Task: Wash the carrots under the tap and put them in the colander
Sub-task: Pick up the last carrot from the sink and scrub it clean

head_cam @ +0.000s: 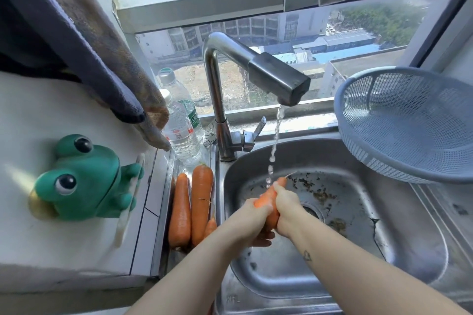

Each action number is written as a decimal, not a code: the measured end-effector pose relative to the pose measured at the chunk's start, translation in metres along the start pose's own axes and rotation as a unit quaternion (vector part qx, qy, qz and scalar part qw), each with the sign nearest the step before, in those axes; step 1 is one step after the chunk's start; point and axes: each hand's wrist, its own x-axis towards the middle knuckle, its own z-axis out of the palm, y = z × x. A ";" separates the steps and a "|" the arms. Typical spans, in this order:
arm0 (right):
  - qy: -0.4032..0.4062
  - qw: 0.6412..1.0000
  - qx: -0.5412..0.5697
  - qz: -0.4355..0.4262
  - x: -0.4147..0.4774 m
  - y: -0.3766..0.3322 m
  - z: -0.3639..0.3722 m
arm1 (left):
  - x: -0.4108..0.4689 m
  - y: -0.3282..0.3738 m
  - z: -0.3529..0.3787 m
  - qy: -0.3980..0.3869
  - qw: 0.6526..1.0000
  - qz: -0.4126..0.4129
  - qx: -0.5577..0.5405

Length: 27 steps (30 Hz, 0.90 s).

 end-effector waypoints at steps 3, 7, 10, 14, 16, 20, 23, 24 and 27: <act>-0.014 0.999 0.029 -0.019 -0.007 -0.003 -0.001 | 0.008 -0.001 -0.004 0.033 0.999 -0.001 0.036; -0.051 0.998 0.020 -0.038 -0.021 -0.011 -0.004 | 0.015 0.004 -0.005 0.038 0.998 -0.052 0.010; -0.037 0.998 -0.038 -0.044 -0.023 -0.012 -0.013 | 0.017 0.009 -0.001 -0.006 0.995 -0.093 -0.019; -0.024 0.990 -0.124 -0.066 -0.023 -0.018 -0.022 | 0.011 0.011 0.004 -0.041 0.983 -0.124 -0.132; -0.015 0.988 -0.136 -0.065 -0.021 -0.017 -0.023 | 0.010 0.008 0.004 -0.062 0.981 -0.118 -0.142; -0.014 0.995 -0.086 -0.039 -0.021 -0.014 -0.014 | 0.009 0.000 -0.003 -0.074 0.983 -0.081 -0.148; -0.051 0.997 -0.050 -0.027 -0.028 -0.014 -0.003 | 0.010 -0.003 -0.005 -0.047 0.988 -0.054 -0.135; -0.054 0.997 -0.055 -0.029 -0.028 -0.014 -0.001 | 0.010 -0.001 -0.004 -0.025 0.992 -0.047 -0.114; -0.103 0.991 -0.056 -0.059 -0.033 -0.014 0.001 | 0.012 0.005 -0.001 0.061 0.992 -0.056 -0.092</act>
